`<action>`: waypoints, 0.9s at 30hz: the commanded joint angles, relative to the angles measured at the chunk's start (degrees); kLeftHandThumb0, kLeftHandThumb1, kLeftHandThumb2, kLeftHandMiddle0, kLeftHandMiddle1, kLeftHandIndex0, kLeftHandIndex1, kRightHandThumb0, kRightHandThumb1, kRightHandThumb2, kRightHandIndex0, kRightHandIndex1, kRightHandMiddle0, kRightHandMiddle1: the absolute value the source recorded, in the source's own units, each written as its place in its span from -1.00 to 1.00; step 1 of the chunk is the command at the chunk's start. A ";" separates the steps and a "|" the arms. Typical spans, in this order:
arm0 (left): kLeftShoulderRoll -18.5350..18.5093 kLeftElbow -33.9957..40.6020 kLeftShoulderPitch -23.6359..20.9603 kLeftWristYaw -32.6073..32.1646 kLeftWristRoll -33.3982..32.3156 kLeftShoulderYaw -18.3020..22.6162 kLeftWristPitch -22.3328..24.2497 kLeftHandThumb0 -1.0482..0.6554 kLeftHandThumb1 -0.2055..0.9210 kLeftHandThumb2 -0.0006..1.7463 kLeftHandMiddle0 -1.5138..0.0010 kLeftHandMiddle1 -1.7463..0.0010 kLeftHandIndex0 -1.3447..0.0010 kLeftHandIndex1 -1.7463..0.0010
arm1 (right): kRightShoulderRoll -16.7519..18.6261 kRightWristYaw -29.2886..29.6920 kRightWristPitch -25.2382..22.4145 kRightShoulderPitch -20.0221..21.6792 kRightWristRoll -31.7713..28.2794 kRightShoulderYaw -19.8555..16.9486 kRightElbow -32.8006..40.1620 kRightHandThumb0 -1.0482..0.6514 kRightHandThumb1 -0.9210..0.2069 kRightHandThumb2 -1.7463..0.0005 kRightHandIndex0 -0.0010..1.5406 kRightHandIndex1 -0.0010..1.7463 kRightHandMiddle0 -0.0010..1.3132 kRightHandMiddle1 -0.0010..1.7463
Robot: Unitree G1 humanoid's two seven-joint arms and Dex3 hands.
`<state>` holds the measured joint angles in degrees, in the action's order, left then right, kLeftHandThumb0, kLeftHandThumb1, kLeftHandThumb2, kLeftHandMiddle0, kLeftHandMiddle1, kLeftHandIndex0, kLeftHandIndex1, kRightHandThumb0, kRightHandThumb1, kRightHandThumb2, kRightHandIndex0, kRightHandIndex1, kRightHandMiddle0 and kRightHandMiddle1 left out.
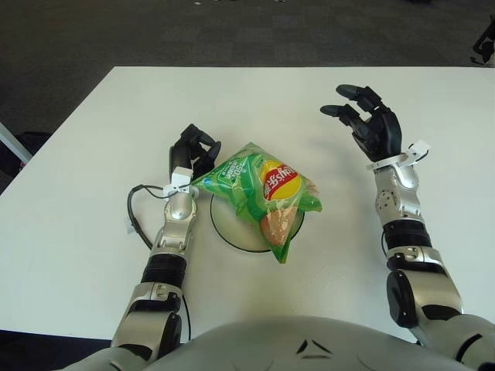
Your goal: Put the snack into the plate.
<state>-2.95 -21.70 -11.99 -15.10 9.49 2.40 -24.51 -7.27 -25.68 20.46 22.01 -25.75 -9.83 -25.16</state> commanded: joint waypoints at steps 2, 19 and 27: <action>-0.58 -0.74 1.16 0.16 -0.17 0.59 -0.35 -0.08 1.00 -0.69 -0.27 -1.00 -0.12 -1.00 | 1.68 5.92 -2.27 -4.79 2.96 -0.36 6.57 0.23 -0.85 0.64 -0.31 0.57 -0.11 0.41; 0.36 -2.91 0.58 -0.50 -0.72 1.36 -4.40 -0.06 1.00 -0.67 -0.28 -1.00 -0.13 -1.00 | 4.82 14.76 -2.92 -13.24 9.80 0.22 10.36 0.23 -0.09 -0.30 -0.32 0.97 -0.25 0.78; 0.20 -2.73 0.93 0.59 -1.91 1.77 -4.51 -0.06 1.00 -0.66 -0.29 -1.00 -0.13 -1.00 | 5.13 14.71 -0.03 -14.13 12.91 1.05 8.97 -0.16 -0.42 -0.07 -0.04 1.00 -0.38 0.96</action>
<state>-2.73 -23.04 -12.47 -15.09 8.20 3.78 -28.51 -2.67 -11.09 18.77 8.94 -13.87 -9.07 -15.35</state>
